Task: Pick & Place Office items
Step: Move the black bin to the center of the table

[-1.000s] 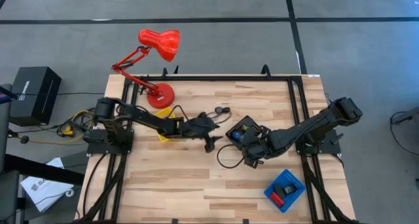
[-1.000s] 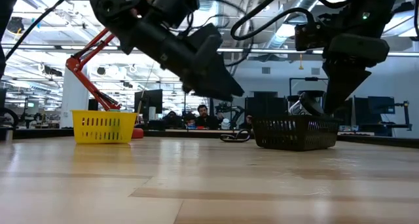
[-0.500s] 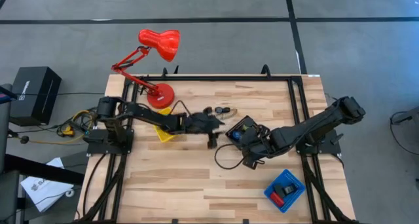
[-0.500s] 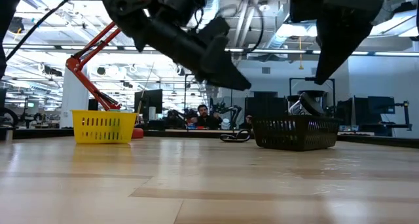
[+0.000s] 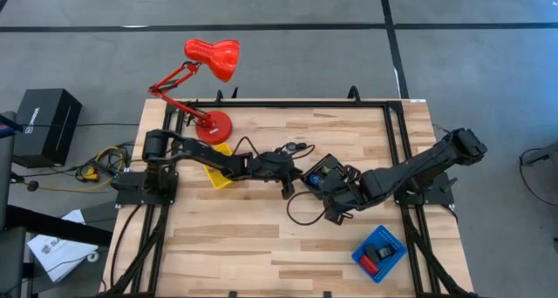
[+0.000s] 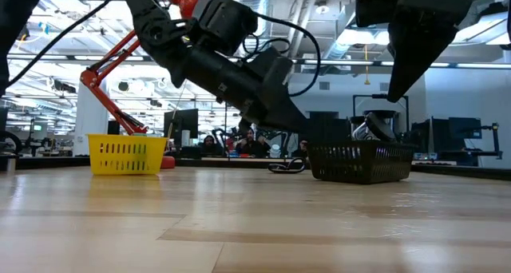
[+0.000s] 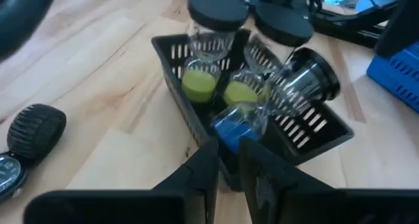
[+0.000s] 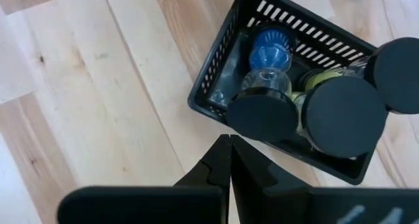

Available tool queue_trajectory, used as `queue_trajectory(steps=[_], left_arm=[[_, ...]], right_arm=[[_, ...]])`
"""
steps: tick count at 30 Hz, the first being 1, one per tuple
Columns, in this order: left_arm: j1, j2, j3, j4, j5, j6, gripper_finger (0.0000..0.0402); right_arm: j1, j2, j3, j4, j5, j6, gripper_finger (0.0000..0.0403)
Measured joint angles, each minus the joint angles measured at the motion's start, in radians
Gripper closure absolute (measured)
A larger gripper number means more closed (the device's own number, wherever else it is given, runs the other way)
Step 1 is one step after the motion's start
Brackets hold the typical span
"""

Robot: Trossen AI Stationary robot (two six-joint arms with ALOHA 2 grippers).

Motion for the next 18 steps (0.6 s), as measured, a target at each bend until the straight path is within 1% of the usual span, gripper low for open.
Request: queue_trajectory(steps=[5, 12, 18], left_arm=[[0.000, 0.017, 0.016, -0.002, 0.000, 0.001, 0.0344], [0.005, 0.015, 0.027, 0.002, 0.000, 0.001, 0.0312], [-0.006, 0.049, 0.031, 0.003, -0.001, 0.003, 0.0294]], right_arm=[[0.000, 0.000, 0.000, -0.009, 0.000, 0.000, 0.0403], [0.001, 0.000, 0.000, -0.012, 0.000, 0.000, 0.0403], [0.001, 0.000, -0.001, -0.015, 0.000, 0.000, 0.0403]])
